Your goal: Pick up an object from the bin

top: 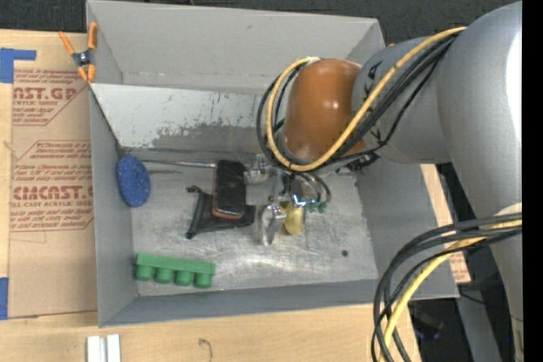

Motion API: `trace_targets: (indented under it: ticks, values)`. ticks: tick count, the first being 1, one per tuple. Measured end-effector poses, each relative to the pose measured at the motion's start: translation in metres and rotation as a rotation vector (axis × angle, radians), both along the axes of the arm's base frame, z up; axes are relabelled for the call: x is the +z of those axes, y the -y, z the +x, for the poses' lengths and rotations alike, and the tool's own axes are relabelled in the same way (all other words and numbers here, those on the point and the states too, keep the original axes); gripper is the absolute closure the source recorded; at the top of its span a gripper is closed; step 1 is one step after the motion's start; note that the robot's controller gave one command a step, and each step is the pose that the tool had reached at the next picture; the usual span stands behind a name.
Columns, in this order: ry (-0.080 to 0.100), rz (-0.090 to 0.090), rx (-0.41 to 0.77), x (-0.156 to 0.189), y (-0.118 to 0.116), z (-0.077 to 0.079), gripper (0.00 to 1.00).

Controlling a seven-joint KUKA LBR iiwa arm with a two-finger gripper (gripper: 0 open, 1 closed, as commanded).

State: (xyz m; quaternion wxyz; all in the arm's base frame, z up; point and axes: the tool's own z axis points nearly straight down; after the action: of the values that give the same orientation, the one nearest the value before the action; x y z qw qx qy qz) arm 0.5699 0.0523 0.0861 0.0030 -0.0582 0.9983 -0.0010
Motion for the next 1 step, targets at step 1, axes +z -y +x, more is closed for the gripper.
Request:
trace_targets:
  ticks: [1]
  values:
    - [0.002, 0.004, -0.236, -0.0027, -0.0005, -0.0347, 0.0]
